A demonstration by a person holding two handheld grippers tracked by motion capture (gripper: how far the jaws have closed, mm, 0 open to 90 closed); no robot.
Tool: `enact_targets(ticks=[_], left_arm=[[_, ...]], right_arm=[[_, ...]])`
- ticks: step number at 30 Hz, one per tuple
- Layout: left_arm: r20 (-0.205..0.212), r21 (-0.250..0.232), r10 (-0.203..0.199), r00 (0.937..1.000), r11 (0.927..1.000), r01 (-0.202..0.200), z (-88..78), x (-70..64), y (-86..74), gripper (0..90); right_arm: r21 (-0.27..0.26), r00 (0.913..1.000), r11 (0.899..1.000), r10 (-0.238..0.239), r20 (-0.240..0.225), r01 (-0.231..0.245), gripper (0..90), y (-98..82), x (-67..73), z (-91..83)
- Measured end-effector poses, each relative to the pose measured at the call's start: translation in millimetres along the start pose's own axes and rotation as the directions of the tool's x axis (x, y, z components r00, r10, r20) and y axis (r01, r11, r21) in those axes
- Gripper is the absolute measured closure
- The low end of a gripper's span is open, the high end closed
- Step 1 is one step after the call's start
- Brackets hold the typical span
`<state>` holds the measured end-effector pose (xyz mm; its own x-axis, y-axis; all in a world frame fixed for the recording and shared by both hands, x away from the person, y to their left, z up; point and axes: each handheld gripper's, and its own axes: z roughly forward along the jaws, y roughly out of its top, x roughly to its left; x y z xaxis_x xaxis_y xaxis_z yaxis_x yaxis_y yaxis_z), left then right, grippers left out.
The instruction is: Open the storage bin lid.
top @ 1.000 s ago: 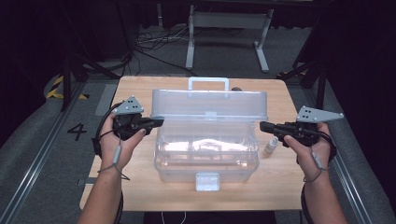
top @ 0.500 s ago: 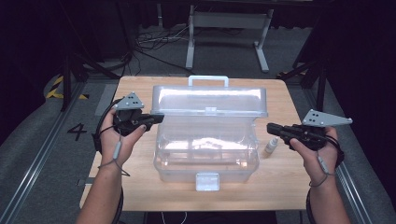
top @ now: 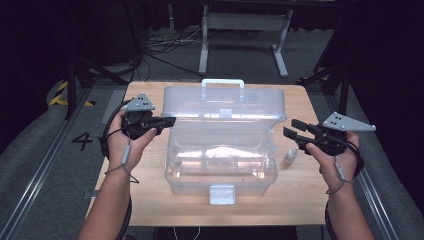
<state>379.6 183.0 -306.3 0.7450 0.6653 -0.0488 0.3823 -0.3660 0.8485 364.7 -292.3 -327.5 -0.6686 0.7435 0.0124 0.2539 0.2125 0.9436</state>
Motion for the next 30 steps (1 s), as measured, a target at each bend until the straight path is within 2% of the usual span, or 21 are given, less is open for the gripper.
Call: enact_targets(ticks=[1, 3, 4, 6, 11, 16, 19, 20, 21, 22, 23, 25, 30], left_arm=[[-0.003, 0.001, 0.0, 1.0, 1.0, 0.0, 0.3, 0.7, 1.3, 89.7], [-0.003, 0.0, 0.004, 1.0, 1.0, -0.004, 0.7, 1.5, 2.0, 89.7], [-0.004, 0.002, 0.001, 1.0, 1.0, -0.001, 0.9, 2.0, 3.2, 89.7], [-0.005, 0.004, 0.002, 1.0, 1.0, -0.002, 1.1, 2.5, 4.0, 89.7], [-0.004, 0.004, 0.003, 1.0, 1.0, -0.003, 1.7, 4.2, 5.7, 89.7], [-0.006, 0.009, 0.005, 1.0, 0.9999, -0.005, 2.0, 4.9, 7.5, 89.6], [-0.008, 0.012, 0.007, 0.9999, 0.9999, -0.007, 1.9, 4.2, 7.6, 89.4], [-0.003, 0.013, 0.006, 1.0, 0.9999, -0.006, 1.6, 4.0, 7.4, 89.3], [-0.006, 0.014, 0.008, 0.9999, 0.9999, -0.008, 1.4, 3.1, 7.2, 87.8], [-0.006, 0.014, 0.008, 0.9999, 0.9999, -0.008, 1.4, 3.1, 7.2, 86.6], [-0.004, 0.018, 0.009, 1.0, 0.9998, -0.009, 1.4, 2.1, 7.0, 85.5], [0.018, 0.016, 0.019, 0.9996, 0.9997, -0.02, -0.4, -0.6, 6.9, 84.4], [0.014, 0.017, 0.032, 0.9994, 0.9993, -0.032, -6.0, -6.6, 4.5, 81.8]], right_arm=[[-0.012, 0.9992, 1.0, -0.023, 0.033, 0.023, 50.4, 5.2, 1.1, 5.6], [-0.016, 0.9987, 0.999, -0.03, 0.042, 0.031, 49.7, 6.9, 1.4, 7.7], [-0.032, 0.997, 0.998, -0.045, 0.063, 0.047, 48.4, 12.2, 2.2, 13.6], [-0.035, 0.9967, 0.998, -0.046, 0.066, 0.048, 48.1, 13.9, 2.8, 15.5], [-0.054, 0.9899, 0.996, -0.07, 0.123, 0.077, 47.4, 21.7, 5.4, 28.7], [-0.06, 0.9895, 0.995, -0.069, 0.127, 0.077, 47.2, 24.0, 6.0, 38.6], [-0.077, 0.9873, 0.994, -0.064, 0.145, 0.076, 52.0, 25.1, 6.6, 43.7], [-0.081, 0.9859, 0.993, -0.07, 0.152, 0.083, 57.5, 25.7, 7.0, 44.0], [-0.069, 0.9807, 0.993, -0.084, 0.176, 0.098, 61.3, 26.9, 8.1, 43.2], [-0.069, 0.9807, 0.993, -0.084, 0.176, 0.098, 61.3, 26.9, 8.1, 43.2], [-0.064, 0.9755, 0.993, -0.089, 0.201, 0.104, 66.5, 27.2, 9.1, 42.0], [-0.068, 0.9739, 0.992, -0.088, 0.209, 0.104, 68.0, 27.0, 9.1, 41.5], [-0.065, 0.9684, 0.992, -0.093, 0.231, 0.111, 70.5, 26.7, 10.1, 42.9]])
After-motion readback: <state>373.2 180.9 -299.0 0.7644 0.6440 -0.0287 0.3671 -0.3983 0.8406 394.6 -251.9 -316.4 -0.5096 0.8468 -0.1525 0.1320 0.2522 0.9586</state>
